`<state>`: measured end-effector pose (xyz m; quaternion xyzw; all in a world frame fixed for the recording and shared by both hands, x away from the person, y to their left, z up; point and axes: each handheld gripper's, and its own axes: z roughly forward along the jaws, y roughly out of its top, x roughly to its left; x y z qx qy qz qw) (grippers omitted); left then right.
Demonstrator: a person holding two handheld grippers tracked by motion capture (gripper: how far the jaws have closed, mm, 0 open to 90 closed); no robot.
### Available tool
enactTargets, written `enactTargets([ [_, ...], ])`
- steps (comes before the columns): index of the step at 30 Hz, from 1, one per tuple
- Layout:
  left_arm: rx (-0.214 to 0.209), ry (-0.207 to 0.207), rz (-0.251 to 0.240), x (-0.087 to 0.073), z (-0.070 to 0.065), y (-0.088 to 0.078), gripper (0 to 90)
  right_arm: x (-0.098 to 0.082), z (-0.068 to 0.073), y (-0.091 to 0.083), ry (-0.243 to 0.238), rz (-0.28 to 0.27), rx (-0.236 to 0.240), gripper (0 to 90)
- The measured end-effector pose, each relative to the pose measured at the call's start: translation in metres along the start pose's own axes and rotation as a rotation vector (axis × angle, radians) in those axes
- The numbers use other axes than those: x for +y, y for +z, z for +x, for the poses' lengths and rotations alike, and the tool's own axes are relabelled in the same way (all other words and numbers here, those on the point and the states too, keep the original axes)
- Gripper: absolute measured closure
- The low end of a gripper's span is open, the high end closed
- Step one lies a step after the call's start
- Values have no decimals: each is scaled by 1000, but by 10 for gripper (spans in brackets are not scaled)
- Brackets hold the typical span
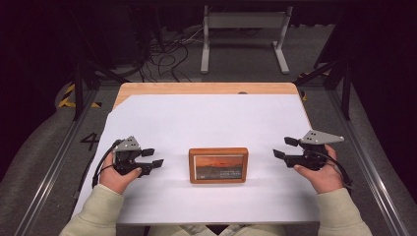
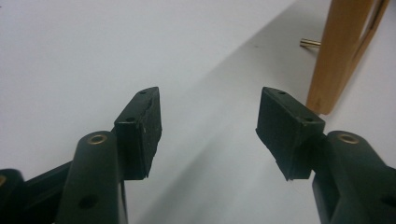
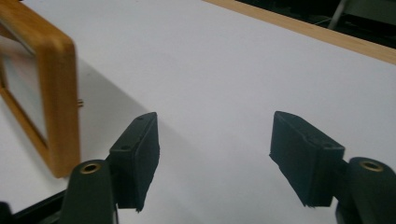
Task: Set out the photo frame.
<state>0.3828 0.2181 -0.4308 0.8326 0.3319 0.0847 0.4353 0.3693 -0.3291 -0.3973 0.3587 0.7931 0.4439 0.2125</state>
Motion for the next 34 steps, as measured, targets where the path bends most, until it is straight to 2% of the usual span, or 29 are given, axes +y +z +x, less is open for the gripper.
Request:
enactTargets([
  [2, 19, 6, -6, -2, 4, 0, 370, -5, -6, 2, -9, 5, -35, 290],
  [5, 35, 9, -17, -5, 11, 1, 340, -14, -13, 9, 3, 4, -31, 280],
  [10, 62, 7, -33, -10, 21, 3, 295, -29, -22, 23, 18, 37, -31, 272],
  [12, 71, 7, -35, -11, 24, 5, 256, -35, -22, 28, 23, 50, -60, 259],
  [16, 72, 6, -11, -14, 28, 8, 237, -40, -18, 35, 22, 84, -39, 260],
  [17, 67, -6, -1, -15, 28, 10, 236, -41, -18, 36, 24, 91, -33, 260],
  [18, 69, 3, 3, -15, 28, 11, 233, -42, -17, 39, 21, 101, -24, 263],
  [23, 57, -9, 33, -16, 28, 16, 228, -40, -12, 47, -39, 172, -9, 294],
  [28, 62, -11, 33, -17, 28, 17, 218, -41, -13, 45, -27, 162, -20, 280],
  [34, 65, -12, 27, -16, 27, 18, 214, -40, -9, 46, -32, 168, -15, 280],
])
